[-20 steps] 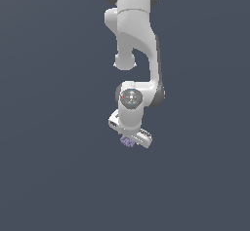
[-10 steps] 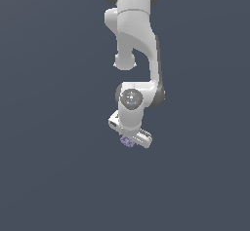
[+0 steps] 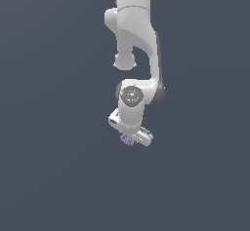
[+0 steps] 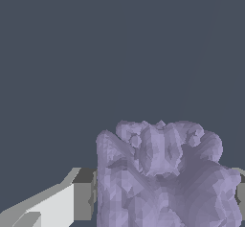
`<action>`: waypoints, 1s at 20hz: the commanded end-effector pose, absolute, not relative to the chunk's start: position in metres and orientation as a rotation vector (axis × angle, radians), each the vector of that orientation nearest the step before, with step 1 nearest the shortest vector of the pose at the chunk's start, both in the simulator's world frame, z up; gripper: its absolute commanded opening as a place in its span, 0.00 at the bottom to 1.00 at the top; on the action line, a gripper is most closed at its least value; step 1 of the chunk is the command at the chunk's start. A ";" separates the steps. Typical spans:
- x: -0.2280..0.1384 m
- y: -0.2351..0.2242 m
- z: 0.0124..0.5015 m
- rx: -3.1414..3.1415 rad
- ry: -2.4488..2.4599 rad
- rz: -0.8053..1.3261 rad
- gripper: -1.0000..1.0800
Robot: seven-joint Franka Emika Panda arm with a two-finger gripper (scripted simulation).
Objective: Pick up the object and move it to a goal position.
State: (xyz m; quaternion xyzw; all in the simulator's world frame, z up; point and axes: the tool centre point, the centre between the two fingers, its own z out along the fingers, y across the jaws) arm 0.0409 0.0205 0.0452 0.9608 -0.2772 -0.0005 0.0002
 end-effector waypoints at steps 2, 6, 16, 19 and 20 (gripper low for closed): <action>0.035 0.022 0.055 3.019 -0.870 0.000 0.00; 0.023 0.025 0.072 3.020 -0.870 0.000 0.00; -0.022 0.034 0.137 3.020 -0.871 -0.001 0.00; -0.036 0.037 0.159 3.020 -0.871 -0.001 0.00; -0.041 0.038 0.166 3.020 -0.871 -0.001 0.00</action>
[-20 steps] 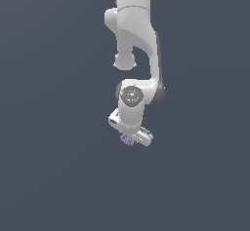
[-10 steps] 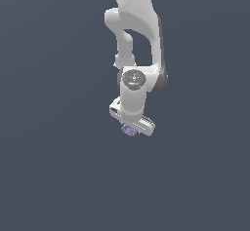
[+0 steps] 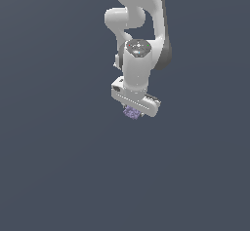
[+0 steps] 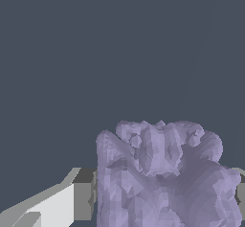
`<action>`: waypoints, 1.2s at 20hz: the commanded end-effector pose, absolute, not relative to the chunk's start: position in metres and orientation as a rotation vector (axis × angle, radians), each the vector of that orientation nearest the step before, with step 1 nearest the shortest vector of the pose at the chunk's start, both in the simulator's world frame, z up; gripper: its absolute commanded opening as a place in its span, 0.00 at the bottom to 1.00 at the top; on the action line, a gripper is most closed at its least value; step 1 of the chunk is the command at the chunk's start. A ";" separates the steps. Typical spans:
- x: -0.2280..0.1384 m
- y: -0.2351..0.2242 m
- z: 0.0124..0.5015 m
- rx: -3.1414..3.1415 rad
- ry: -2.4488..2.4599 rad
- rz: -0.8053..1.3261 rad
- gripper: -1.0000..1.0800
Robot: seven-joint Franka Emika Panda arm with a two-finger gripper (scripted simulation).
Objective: Pick up the object and move it to a goal position.
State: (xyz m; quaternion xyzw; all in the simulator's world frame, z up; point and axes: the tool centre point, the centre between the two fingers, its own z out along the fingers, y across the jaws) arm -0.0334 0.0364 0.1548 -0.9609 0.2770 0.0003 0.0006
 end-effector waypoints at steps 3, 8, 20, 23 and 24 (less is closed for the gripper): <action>-0.056 0.041 0.188 -3.017 0.870 0.001 0.00; -0.080 0.046 0.226 -3.018 0.870 0.000 0.00; -0.125 0.056 0.299 -3.020 0.871 -0.001 0.00; -0.131 0.058 0.309 -3.020 0.871 -0.001 0.00; -0.132 0.058 0.312 -3.020 0.871 -0.001 0.00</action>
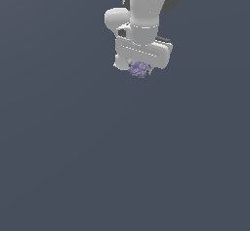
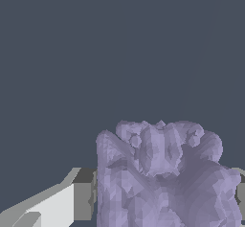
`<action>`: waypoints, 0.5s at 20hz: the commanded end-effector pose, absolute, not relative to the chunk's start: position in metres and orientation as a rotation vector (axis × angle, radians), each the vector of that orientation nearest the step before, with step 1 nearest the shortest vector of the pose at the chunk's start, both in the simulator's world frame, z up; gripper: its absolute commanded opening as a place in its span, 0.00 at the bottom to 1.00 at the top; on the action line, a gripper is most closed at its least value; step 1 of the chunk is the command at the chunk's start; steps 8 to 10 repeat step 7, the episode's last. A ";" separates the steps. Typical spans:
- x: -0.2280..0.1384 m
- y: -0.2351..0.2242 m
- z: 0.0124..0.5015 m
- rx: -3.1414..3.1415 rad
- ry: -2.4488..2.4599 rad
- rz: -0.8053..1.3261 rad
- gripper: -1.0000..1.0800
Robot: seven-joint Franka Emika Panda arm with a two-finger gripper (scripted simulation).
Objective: Pick up the object and move it to a goal position.
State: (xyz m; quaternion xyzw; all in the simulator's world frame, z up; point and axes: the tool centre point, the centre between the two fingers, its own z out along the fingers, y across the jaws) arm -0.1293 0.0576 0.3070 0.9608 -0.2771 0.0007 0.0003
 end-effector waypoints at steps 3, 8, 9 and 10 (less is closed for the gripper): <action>-0.135 0.059 0.317 3.018 -0.870 0.001 0.00; -0.135 0.060 0.318 3.019 -0.870 0.000 0.00; -0.135 0.060 0.318 3.019 -0.870 0.000 0.00; -0.135 0.060 0.318 3.019 -0.870 0.000 0.00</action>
